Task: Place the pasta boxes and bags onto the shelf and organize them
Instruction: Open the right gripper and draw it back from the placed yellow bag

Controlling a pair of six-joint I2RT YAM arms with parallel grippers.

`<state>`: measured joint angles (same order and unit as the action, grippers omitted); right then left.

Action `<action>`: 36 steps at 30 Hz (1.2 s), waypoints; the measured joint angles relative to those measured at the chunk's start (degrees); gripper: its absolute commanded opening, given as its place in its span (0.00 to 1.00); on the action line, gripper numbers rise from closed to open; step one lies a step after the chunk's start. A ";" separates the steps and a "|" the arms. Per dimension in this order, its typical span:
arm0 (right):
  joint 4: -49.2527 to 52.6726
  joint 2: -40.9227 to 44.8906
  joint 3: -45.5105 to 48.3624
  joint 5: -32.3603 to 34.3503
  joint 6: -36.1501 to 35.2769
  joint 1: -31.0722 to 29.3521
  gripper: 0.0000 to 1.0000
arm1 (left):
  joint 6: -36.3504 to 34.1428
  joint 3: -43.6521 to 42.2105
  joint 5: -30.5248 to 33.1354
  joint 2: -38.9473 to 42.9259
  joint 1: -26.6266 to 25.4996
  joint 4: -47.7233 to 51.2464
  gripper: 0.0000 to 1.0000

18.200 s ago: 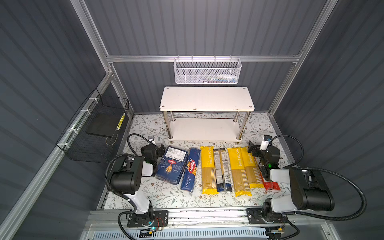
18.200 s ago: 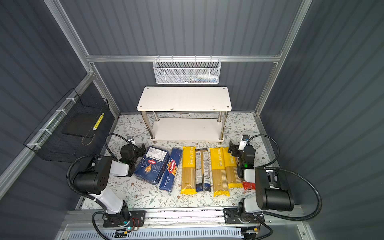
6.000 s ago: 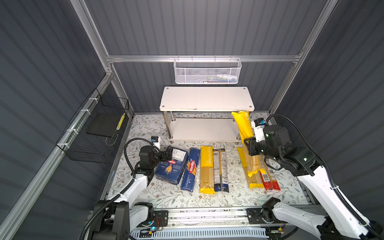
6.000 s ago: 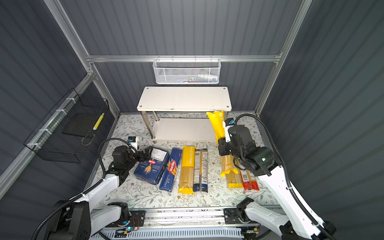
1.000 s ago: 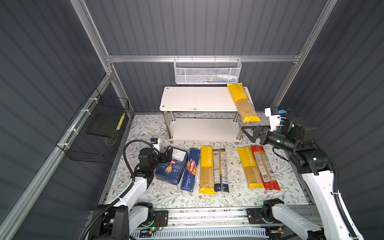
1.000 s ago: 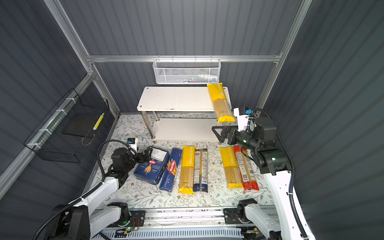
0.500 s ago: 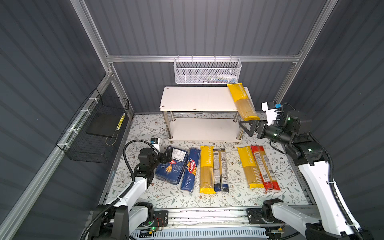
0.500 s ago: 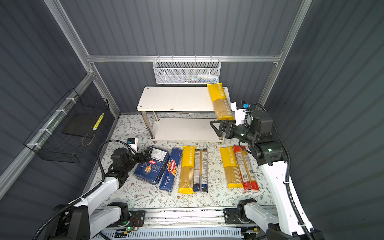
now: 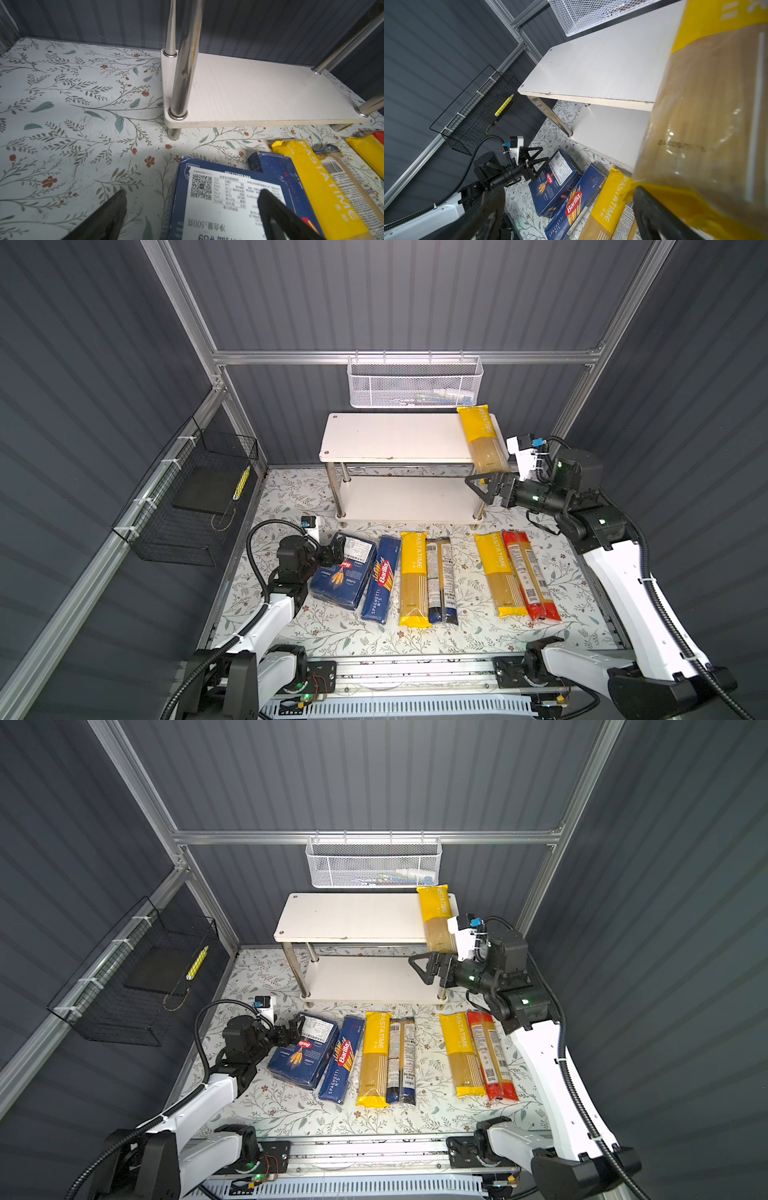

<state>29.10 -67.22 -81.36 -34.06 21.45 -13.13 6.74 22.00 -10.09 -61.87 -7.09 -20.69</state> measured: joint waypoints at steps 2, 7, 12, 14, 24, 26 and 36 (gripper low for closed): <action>-0.35 -0.81 -0.24 0.15 -0.04 -0.44 0.97 | 0.00 0.00 0.00 0.02 0.00 0.00 0.99; -0.52 -2.60 -1.95 0.74 -0.13 -1.22 0.97 | 0.00 0.00 0.02 0.04 0.00 0.02 0.99; -0.50 -4.28 -4.24 1.49 -0.81 -1.51 0.97 | 0.00 0.00 0.00 0.11 0.00 0.02 0.99; -0.39 -4.66 -5.16 2.10 -1.11 -1.55 0.97 | 0.00 0.00 0.00 0.24 0.00 0.00 0.99; 0.94 -5.03 -7.69 2.75 -2.32 -1.66 0.97 | 0.00 0.00 0.00 0.26 0.00 0.00 0.99; 1.36 -4.59 -7.34 2.75 -2.43 -1.95 0.97 | 0.00 0.00 0.00 0.26 0.00 0.00 0.99; 6.12 5.73 -2.86 3.65 -3.69 -3.91 0.98 | 0.00 0.00 0.00 0.26 0.00 0.00 0.99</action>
<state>35.22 -61.49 -84.23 -30.41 17.76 -17.04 6.74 22.00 -10.09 -61.60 -7.09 -20.69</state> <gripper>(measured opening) 0.979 0.993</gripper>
